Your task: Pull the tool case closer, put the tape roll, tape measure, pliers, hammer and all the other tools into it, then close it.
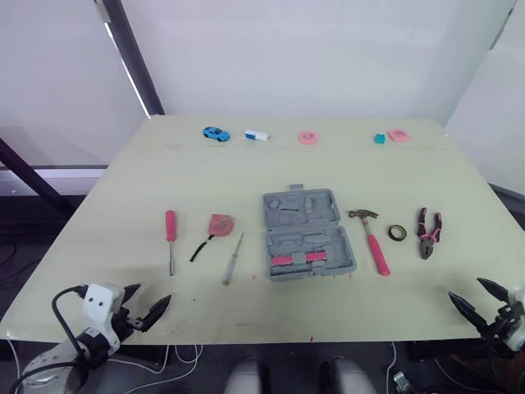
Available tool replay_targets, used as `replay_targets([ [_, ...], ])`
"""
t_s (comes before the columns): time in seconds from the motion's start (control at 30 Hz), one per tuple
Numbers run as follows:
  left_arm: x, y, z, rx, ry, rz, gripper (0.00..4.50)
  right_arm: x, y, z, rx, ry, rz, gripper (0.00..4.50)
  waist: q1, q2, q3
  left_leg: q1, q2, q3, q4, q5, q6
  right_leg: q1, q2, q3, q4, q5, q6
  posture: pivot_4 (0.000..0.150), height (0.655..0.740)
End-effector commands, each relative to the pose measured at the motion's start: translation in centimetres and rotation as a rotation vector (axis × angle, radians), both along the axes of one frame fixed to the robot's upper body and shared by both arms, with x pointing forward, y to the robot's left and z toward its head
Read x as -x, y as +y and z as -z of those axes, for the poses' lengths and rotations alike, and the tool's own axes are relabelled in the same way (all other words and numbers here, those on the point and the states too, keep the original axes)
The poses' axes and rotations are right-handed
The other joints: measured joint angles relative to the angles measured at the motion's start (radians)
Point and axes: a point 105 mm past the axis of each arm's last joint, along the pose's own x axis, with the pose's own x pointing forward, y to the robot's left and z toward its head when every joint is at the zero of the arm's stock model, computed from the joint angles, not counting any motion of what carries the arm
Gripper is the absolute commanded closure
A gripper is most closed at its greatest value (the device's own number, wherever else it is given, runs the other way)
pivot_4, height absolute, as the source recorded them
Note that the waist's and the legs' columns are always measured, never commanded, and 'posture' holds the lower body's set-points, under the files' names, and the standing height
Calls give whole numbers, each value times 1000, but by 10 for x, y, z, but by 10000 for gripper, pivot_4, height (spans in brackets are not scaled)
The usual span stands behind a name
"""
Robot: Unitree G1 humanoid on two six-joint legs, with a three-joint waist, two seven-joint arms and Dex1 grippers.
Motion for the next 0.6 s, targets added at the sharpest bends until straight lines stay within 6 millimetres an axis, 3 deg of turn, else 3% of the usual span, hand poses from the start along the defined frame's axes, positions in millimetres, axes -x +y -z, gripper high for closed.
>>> replay_targets([
  [0.03,-1,5,-8,-15,-28,2,403,-3,-5,-16,17,-62,14,0,0,0,0,0,0,0,0,0,0,0,0,0,0,0,0,1500,7400],
  [0.47,-3,4,-6,14,-47,16,403,1,-4,-16,22,-51,13,0,1,0,0,0,0,0,0,0,0,0,0,0,0,0,0,1500,7400],
  [0.6,-6,-5,-6,30,-38,57,403,-5,1,-27,44,-74,-29,0,0,0,0,0,0,0,0,0,0,0,0,0,0,0,0,1500,7400],
])
